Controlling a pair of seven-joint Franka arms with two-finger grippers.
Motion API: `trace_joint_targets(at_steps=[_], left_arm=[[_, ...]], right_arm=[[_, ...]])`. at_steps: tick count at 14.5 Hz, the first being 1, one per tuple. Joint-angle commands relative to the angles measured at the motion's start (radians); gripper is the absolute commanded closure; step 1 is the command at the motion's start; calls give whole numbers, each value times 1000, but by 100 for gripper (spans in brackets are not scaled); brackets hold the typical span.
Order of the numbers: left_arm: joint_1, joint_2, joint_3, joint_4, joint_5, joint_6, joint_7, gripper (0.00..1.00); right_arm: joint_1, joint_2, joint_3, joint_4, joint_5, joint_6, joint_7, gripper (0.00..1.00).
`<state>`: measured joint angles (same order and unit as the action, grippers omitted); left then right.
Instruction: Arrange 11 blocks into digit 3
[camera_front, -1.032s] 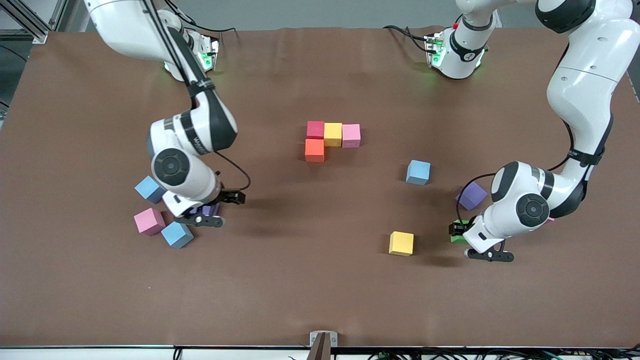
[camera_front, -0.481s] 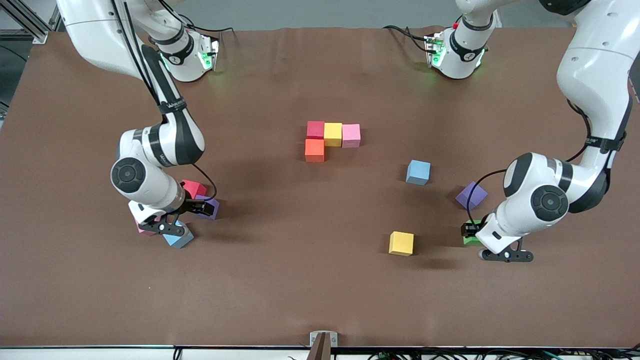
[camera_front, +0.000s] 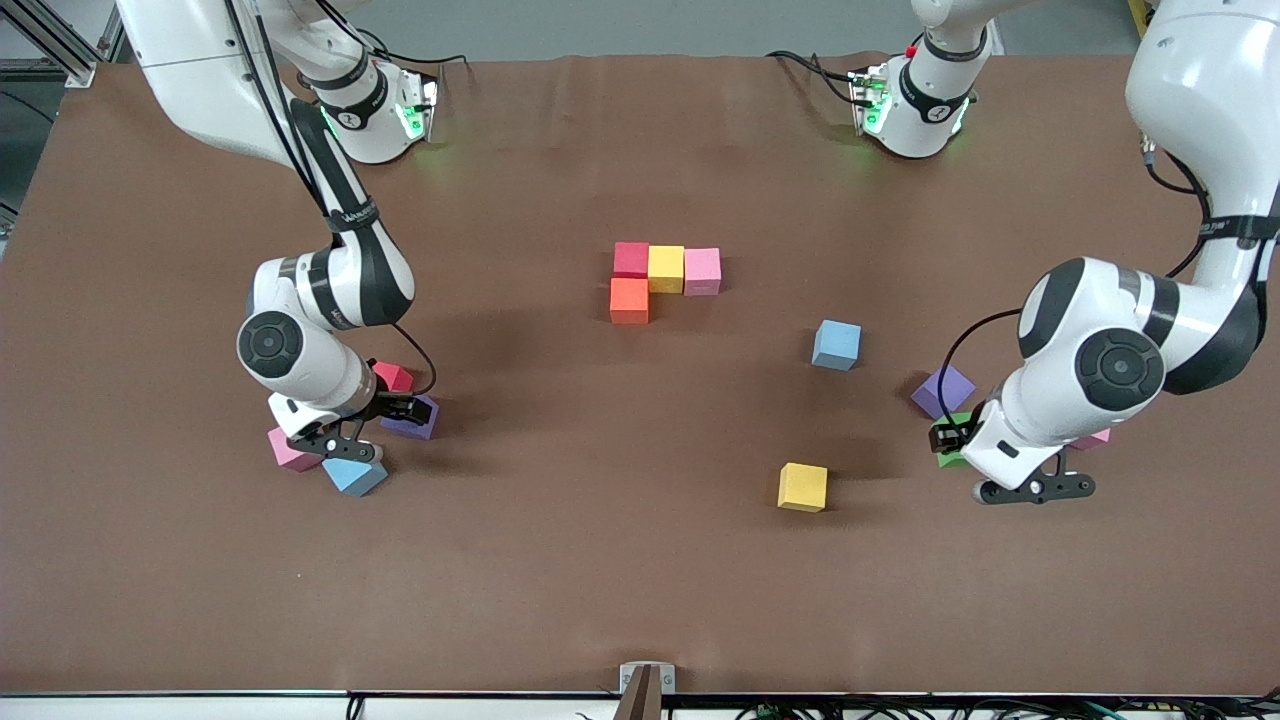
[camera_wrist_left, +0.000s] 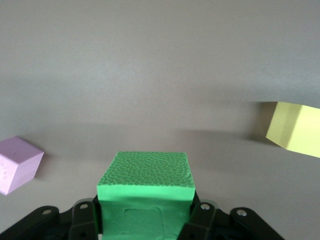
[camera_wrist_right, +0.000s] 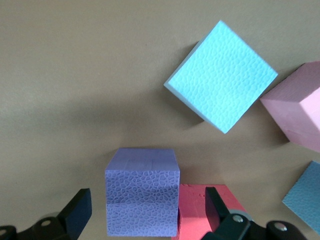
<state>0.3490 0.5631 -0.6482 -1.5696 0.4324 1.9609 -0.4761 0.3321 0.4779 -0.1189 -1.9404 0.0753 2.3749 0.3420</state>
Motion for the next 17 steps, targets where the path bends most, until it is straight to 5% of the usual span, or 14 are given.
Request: trace_joint_targets(at_steps=[1,10,12,16,17], left_arm=[[4,-40,-1,11,-50,-37,-7,78],[2,-101,-4,37,-100,-117,-87,78],[1,-107,-7,37,-100,-119,-95,78],[2,-109,-22,48,-100,-119,-95,78],[2,-111,-33,48,-100,-119,-95,78]], right_arm=[[-12,-2,15,-25,20,23,6,0],[-5,36,16,-25,24,73,5,1],[-2,36,18,-25,24,72,5,17],[-1,36,18,-23,24,60,2,65],[-1,36,22,-20,24,58,0,68]])
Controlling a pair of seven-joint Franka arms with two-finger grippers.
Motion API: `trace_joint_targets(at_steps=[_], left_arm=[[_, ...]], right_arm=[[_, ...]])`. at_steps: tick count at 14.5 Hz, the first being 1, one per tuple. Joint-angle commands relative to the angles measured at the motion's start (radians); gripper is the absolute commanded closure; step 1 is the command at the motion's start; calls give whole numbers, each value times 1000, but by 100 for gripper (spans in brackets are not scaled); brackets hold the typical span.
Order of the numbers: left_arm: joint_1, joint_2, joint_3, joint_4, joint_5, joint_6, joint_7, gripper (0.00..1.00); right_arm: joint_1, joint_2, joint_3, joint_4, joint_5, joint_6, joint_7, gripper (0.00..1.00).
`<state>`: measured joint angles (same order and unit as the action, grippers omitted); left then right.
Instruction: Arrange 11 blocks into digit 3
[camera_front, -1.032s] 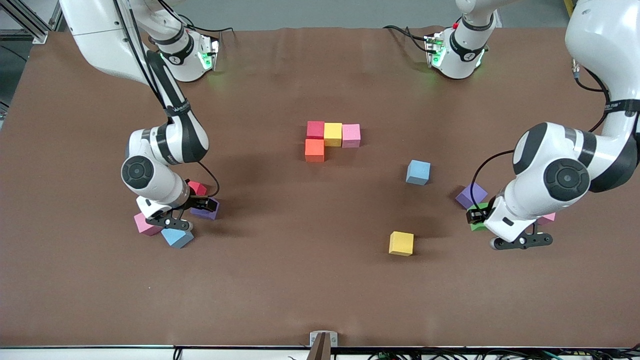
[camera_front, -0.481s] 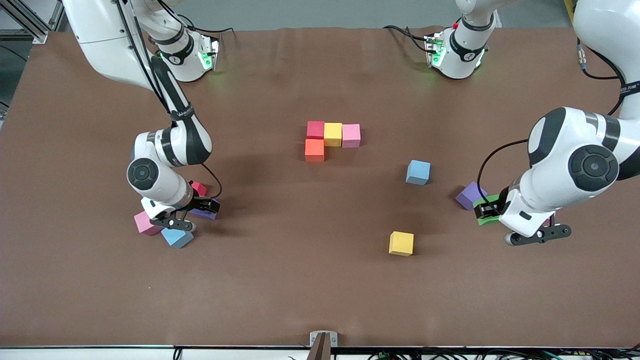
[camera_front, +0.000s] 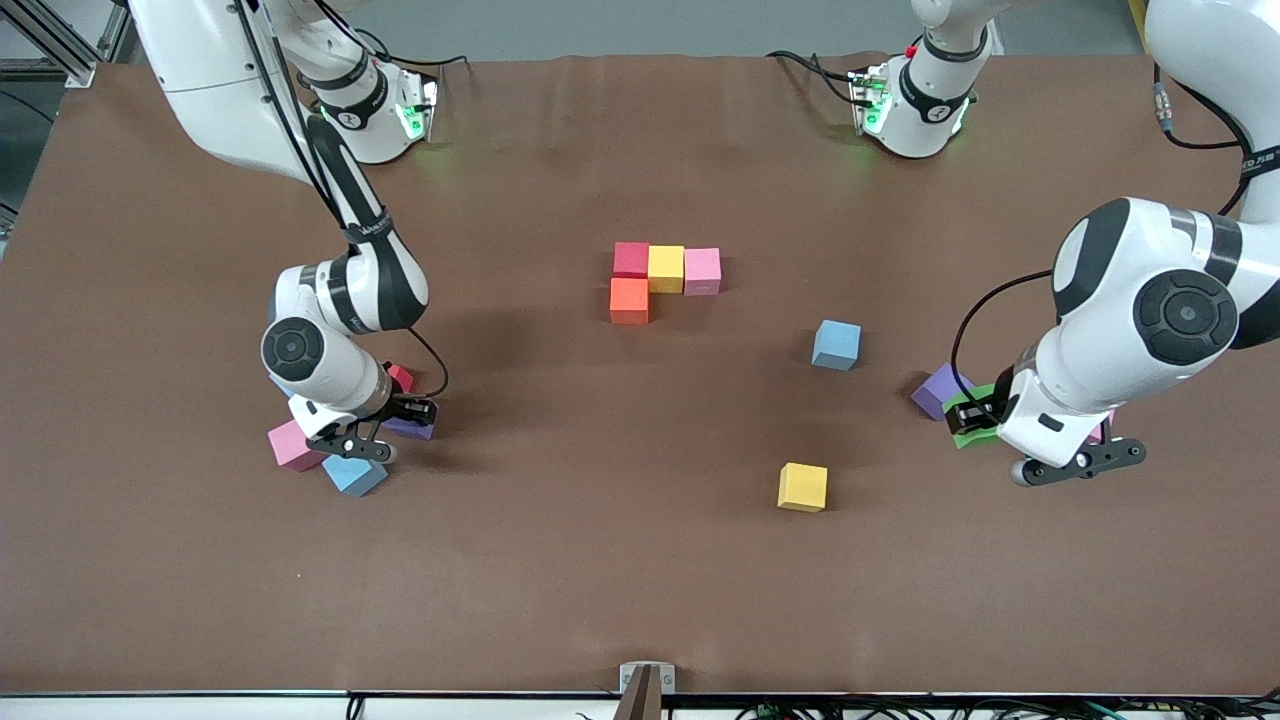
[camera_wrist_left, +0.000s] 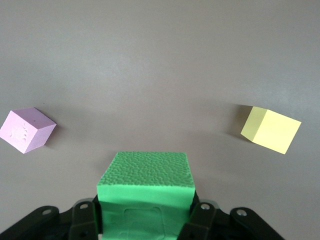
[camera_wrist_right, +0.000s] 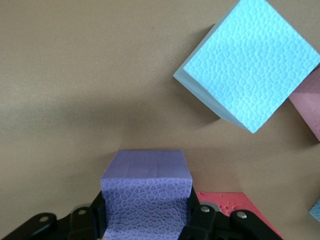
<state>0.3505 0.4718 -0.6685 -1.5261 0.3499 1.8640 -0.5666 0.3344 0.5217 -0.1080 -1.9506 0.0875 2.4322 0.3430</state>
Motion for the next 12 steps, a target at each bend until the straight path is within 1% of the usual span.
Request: trace_joint_targets(at_steps=[1,3,5,6,9,12], left_arm=[[2,-19,-14,4,-17,-22,-4,78],[4,-19,-16,6,-17,-22,-2,78],[4,-19,-16,6,-17,-22,-2,78],[4,-19,-16,6,-17,-22,-2,78],[5,-18,-14,6,-17,-22,1,78],[5,-19,-14,6,-17,-22,-1,78]], right_arm=[[-3,-9,16,-7,12,-5,-2,70],[9,-11,27,53,12,-86,1,71],[57,-9,25,143,14,-191,13,70],[84,-6,25,177,14,-211,14,70],[170,36,24,252,63,-213,28,70],[256,111,24,353,74,-214,167,69]])
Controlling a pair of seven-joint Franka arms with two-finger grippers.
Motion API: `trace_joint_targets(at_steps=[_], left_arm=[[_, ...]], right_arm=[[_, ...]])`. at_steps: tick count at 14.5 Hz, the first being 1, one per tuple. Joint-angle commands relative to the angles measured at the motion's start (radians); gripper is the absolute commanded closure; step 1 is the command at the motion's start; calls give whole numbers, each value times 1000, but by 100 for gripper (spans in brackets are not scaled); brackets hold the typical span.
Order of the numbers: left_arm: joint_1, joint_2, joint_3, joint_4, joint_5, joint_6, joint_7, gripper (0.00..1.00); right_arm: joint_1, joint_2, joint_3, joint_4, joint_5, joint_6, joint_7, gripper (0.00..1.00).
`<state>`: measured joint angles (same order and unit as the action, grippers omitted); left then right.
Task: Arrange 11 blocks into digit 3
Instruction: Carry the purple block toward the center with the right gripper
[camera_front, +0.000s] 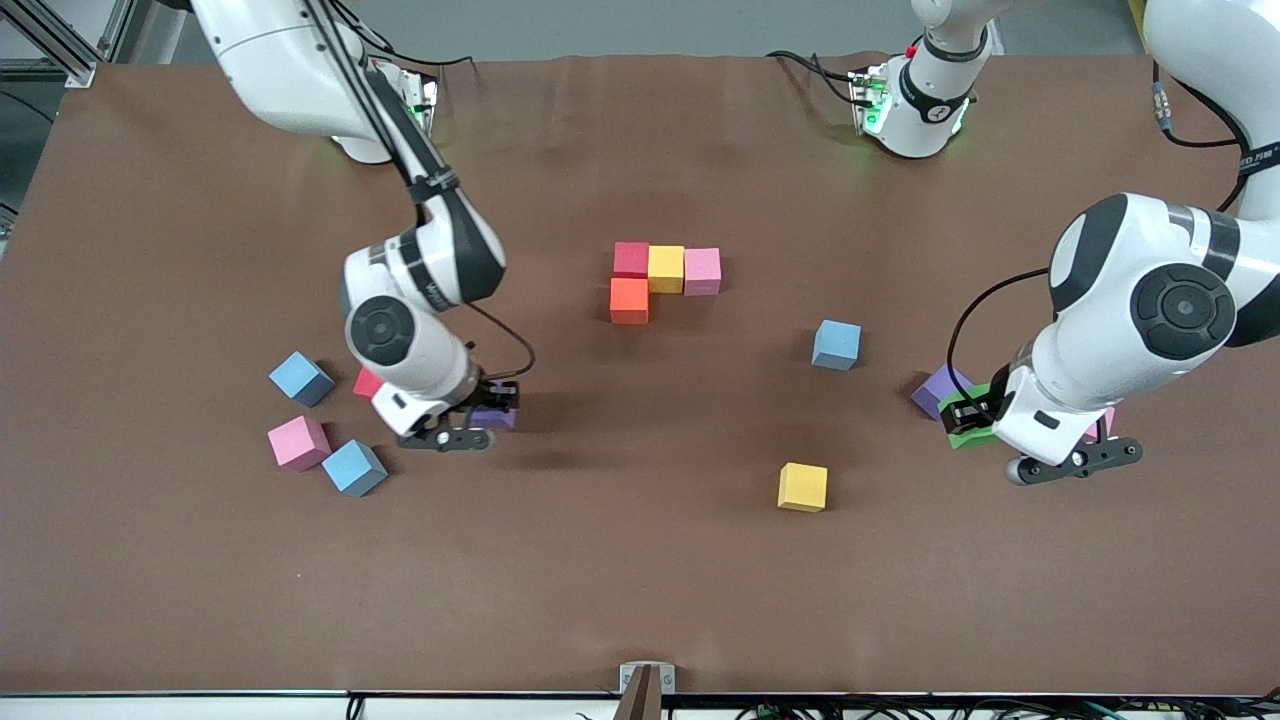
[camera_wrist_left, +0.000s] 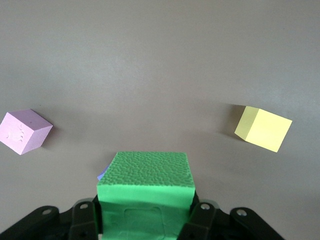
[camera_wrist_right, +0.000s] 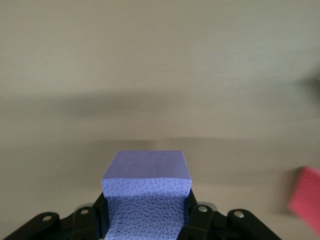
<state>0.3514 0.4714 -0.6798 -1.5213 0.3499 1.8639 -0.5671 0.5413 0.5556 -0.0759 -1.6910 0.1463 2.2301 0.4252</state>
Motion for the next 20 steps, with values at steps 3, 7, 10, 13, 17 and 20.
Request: trace_joint_targets(at_steps=[3,7,10,13,17,20], left_arm=[[6,-16,-3,1,-17,-32,3,78],[4,-16,-1,-5,-17,-40,4,78],[3,-14,-1,-3,-17,-63,7,78],[1,-16,-1,-3,-17,-63,9,78],[3,-14,-1,0,-15,-63,9,78],[-9,-5,-1,-2,-17,-63,-3,78]], right_arm=[[126,135,-7,149,15,-6,139,69],[201,171,-7,165,16,-1,141,69],[249,184,-8,162,12,-7,185,69],[276,184,-8,155,6,-7,185,69],[308,184,-8,142,3,-7,185,69],[318,179,-8,120,3,-9,185,69]])
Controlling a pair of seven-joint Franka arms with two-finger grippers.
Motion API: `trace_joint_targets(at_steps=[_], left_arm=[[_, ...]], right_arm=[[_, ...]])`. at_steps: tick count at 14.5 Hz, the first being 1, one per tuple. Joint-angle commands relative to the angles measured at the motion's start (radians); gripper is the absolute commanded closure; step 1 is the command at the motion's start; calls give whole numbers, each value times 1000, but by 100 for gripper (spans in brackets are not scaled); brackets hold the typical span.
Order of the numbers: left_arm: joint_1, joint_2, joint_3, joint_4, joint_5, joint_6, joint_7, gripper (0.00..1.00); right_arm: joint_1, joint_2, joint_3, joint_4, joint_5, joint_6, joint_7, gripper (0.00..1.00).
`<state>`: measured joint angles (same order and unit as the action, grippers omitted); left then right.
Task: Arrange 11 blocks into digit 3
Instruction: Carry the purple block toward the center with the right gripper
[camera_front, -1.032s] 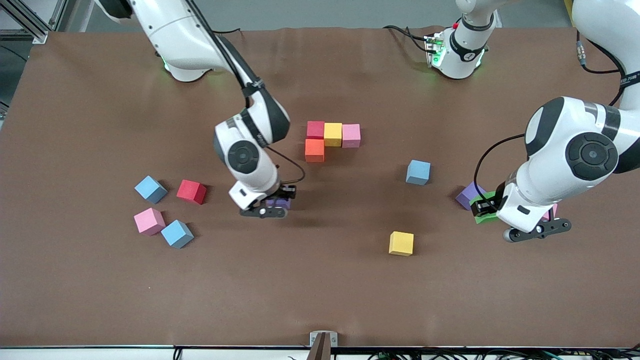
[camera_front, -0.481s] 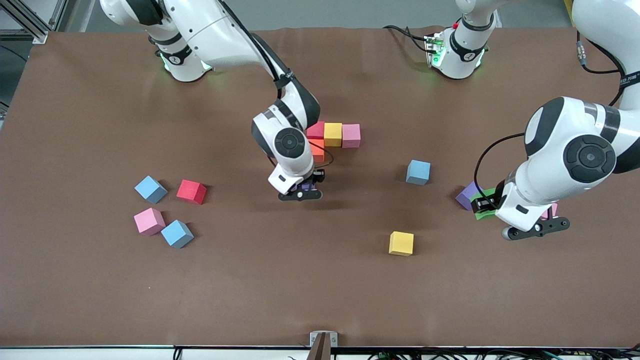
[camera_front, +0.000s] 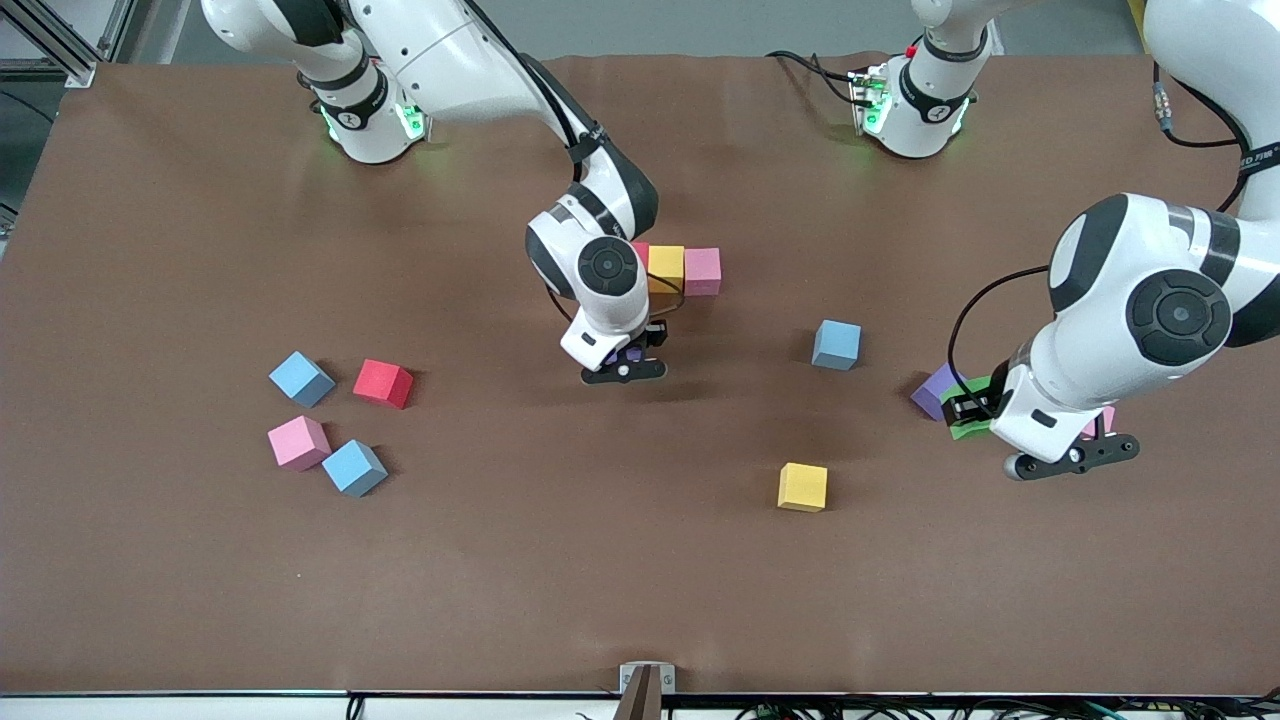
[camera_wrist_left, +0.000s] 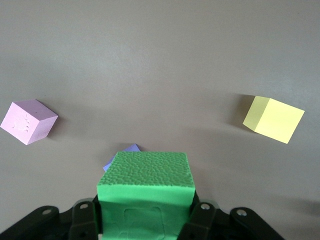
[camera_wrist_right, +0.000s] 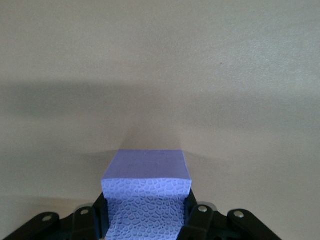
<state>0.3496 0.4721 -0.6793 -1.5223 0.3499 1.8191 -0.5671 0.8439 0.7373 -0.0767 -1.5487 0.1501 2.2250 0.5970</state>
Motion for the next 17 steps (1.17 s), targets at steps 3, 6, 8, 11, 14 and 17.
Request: trace_joint_targets(at_steps=[3,6,8,11,14,17], left_arm=[[-11,-4,-3,-9,-17,-18,-2,78],[-33,-1,-3,-12,-17,-18,-5,78],[-35,-3,-3,-18,-17,-20,-2,78],[-46,-1,-3,-18,-17,-20,-10,78],[-49,-3,-3,-18,-17,-21,-11,78],[-47,-4,-3,-15,-15,-49,-13,78]], right_arm=[[24,-4,-8,-39,-1,-5,14,69],[33,-6,-9,-47,-1,-5,15,69],[40,-4,-8,-47,-1,-4,15,69],[44,-6,-8,-51,0,-4,15,69],[49,-6,-8,-60,-1,-2,15,69],[47,-6,-8,-73,0,2,15,68]])
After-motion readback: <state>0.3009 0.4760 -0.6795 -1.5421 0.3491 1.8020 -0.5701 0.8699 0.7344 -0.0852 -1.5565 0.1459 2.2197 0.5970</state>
